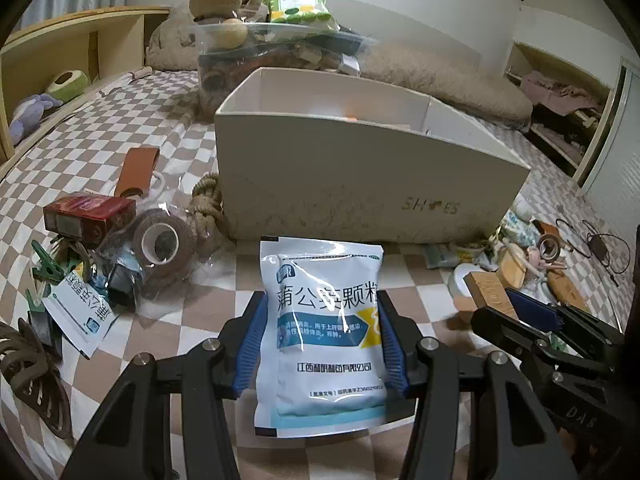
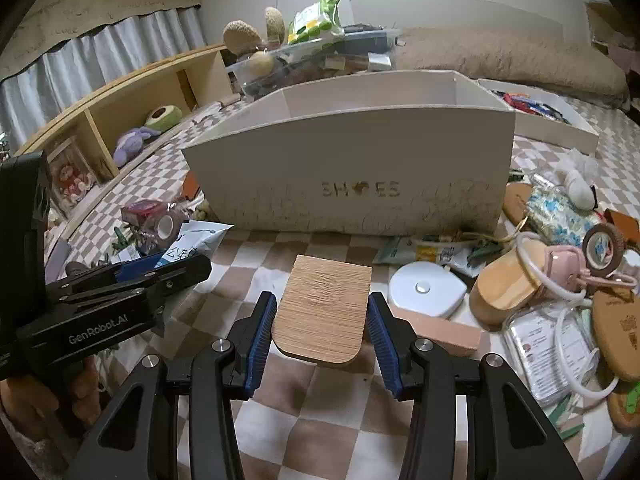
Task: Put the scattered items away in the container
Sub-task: 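Lift the wooden square and medicine packet and carry both over the shoes box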
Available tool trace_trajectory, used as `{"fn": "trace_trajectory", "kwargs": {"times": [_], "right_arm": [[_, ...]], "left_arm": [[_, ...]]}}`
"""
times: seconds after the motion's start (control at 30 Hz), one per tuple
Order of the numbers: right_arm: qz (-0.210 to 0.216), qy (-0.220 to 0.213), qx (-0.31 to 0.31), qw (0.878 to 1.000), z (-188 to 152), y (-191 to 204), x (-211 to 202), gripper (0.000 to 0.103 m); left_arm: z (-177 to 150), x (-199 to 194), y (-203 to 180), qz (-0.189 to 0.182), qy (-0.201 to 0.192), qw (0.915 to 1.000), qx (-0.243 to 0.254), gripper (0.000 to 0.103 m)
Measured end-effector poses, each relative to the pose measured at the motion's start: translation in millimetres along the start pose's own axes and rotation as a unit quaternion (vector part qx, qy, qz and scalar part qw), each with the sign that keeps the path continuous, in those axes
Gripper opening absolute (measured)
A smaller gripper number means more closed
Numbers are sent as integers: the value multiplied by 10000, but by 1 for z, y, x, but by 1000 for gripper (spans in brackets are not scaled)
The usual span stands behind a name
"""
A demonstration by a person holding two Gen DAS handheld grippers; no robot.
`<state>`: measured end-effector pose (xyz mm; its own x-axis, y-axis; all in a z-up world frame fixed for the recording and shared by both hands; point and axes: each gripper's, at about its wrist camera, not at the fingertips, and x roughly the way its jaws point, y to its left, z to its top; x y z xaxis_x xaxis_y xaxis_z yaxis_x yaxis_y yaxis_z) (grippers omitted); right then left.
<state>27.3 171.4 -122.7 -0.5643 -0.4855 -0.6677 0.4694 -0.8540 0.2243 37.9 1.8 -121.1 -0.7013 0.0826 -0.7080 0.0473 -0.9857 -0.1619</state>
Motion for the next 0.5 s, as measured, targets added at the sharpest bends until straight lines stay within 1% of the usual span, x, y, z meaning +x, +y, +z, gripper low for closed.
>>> {"fn": "trace_trajectory", "kwargs": {"times": [0.23,0.33,0.5], "right_arm": [[33,-178,111,9998,12,-5,-10,47],[176,-263,312,9990,20,-9,-15,47],[156,-461,219,9986,30,-5,-28,47]], "left_arm": [[10,-14,1,-63,-195,9998,-86,52],[18,-25,-1,-107,-367,9992,-84,52],[29,-37,-3,-118,-537,9985,-87,52]]}}
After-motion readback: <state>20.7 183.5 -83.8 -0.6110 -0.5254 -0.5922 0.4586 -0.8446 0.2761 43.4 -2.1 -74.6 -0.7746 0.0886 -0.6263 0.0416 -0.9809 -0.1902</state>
